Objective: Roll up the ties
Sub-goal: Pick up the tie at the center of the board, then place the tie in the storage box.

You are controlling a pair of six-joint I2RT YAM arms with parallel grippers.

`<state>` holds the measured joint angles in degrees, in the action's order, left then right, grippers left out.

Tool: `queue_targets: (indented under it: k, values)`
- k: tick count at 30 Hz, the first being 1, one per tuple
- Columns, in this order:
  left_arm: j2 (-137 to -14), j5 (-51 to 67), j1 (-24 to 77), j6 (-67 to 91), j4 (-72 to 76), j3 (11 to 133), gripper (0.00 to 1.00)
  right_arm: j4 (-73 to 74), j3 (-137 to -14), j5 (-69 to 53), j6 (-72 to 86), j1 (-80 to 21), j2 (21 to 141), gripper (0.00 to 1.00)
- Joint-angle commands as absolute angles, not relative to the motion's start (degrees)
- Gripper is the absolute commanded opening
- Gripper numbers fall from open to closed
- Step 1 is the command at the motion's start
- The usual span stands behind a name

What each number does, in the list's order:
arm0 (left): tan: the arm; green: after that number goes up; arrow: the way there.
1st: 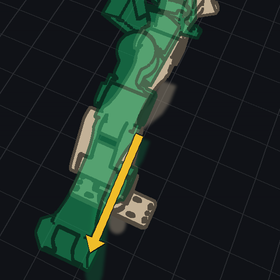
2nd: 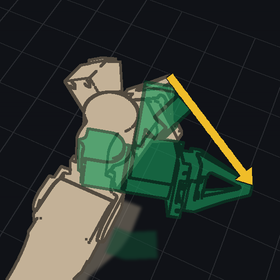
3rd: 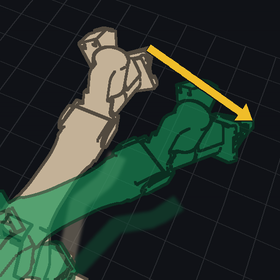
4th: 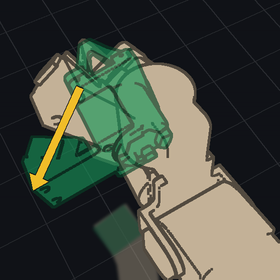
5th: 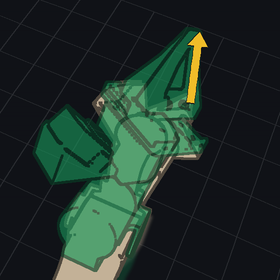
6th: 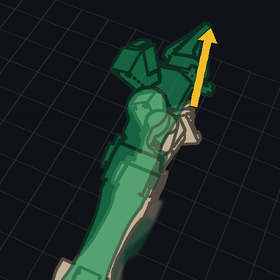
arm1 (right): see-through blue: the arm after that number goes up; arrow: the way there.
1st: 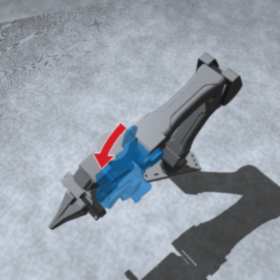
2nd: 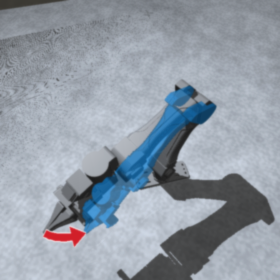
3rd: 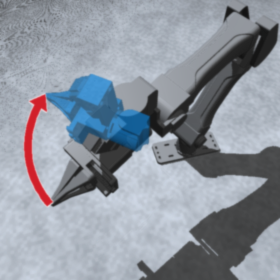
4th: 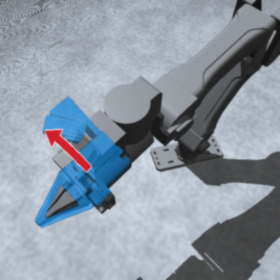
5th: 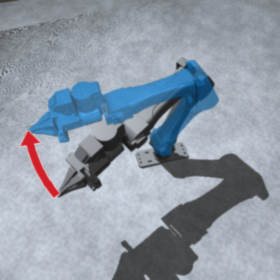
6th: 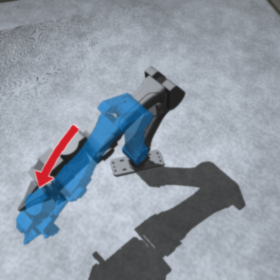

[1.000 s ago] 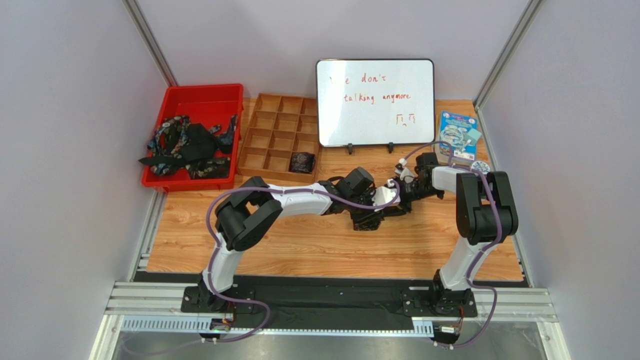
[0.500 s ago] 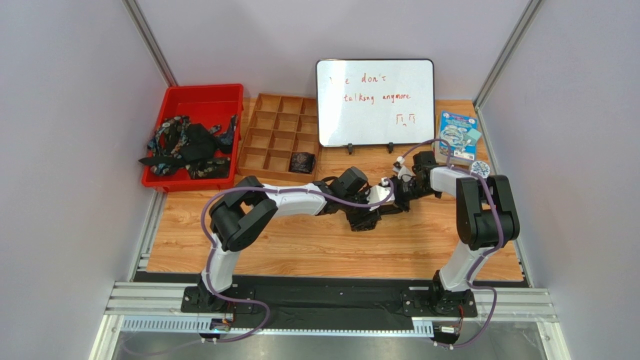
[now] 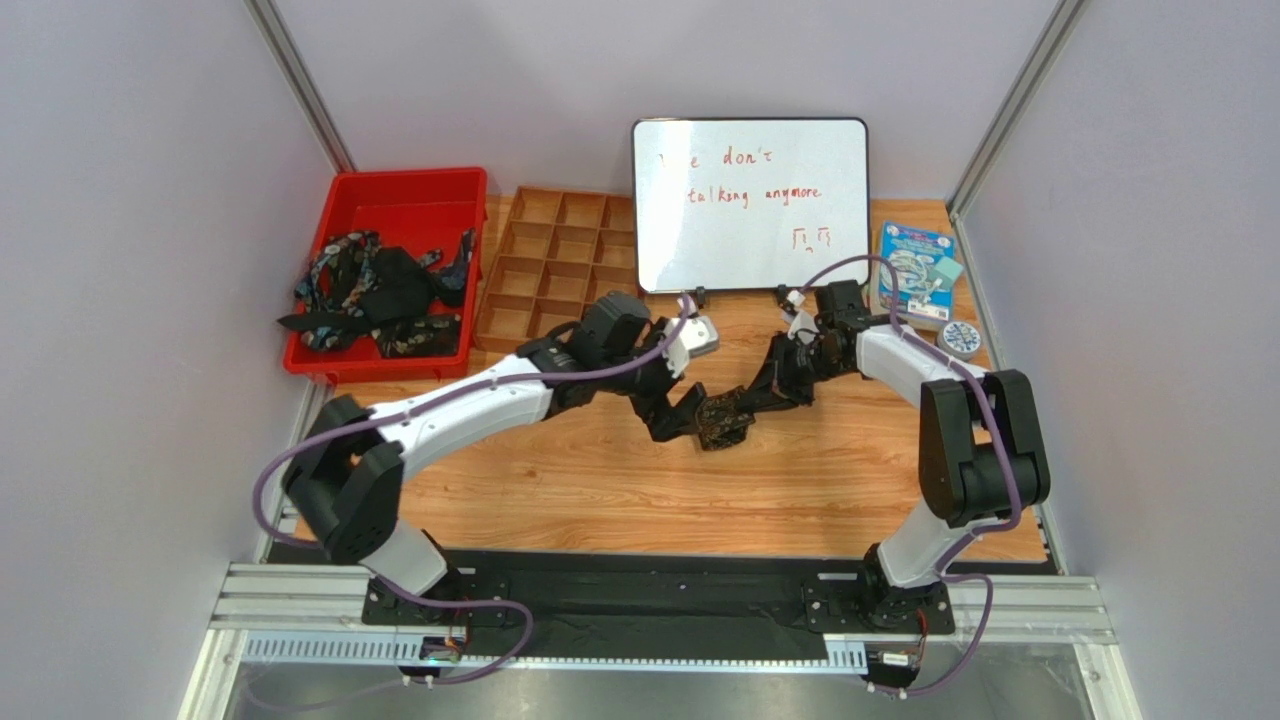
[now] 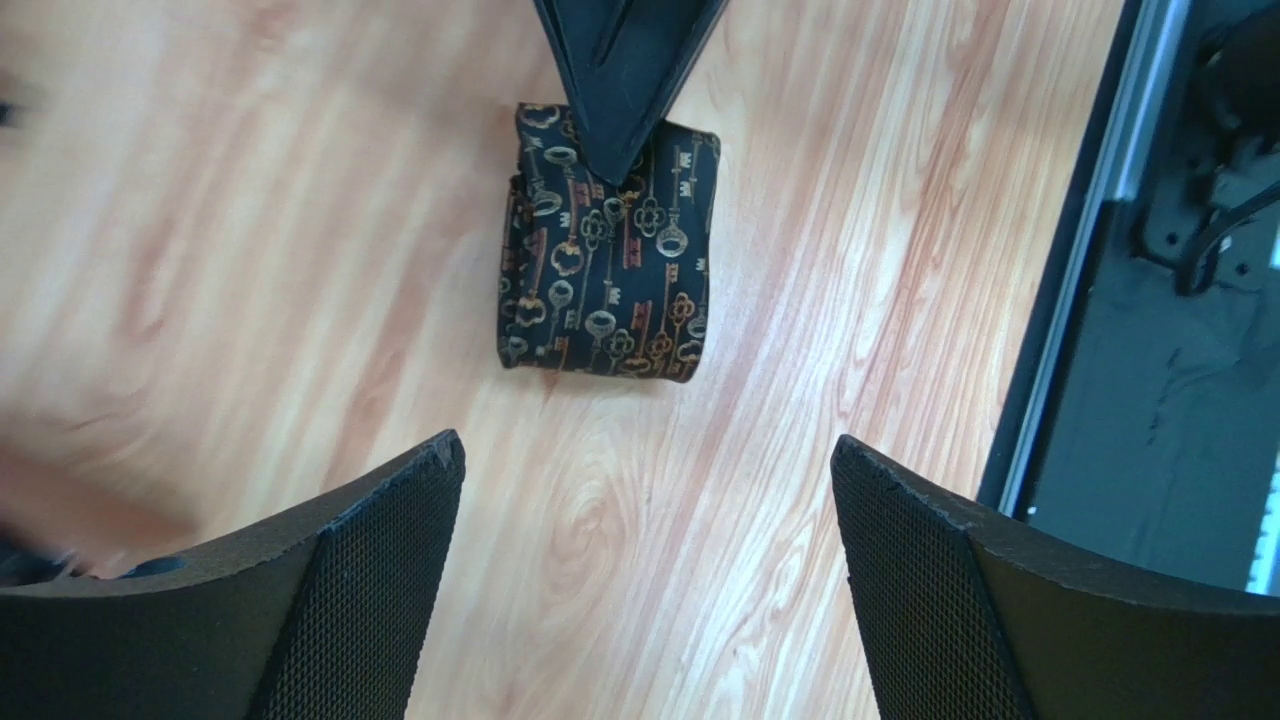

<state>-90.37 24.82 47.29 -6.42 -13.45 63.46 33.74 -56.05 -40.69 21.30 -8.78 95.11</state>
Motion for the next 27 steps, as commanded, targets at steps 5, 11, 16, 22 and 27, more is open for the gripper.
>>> queue_targets:
  k: [5,11,16,22,27]
  values:
    - [-74.10,22.68,40.79,-0.71,-21.60,58.62,0.98,33.66,-70.91,-32.98,28.73,-17.66,92.02,0.00]
    - [-64.35,16.00,30.43,1.67,-28.64,57.75,1.00,37.52,-90.91,-22.01,33.92,-26.53,100.36,0.00]
    - [-57.66,11.79,22.07,1.41,-31.98,56.87,0.99,39.99,-107.90,-14.78,35.07,-33.82,111.17,0.00]
    - [-50.46,5.02,14.95,1.58,-34.53,55.82,0.99,41.40,-123.38,-1.85,37.88,-40.24,121.45,0.00]
    - [-45.54,0.63,12.84,3.34,-35.68,53.88,0.99,41.84,-130.51,6.23,36.56,-43.41,127.78,0.00]
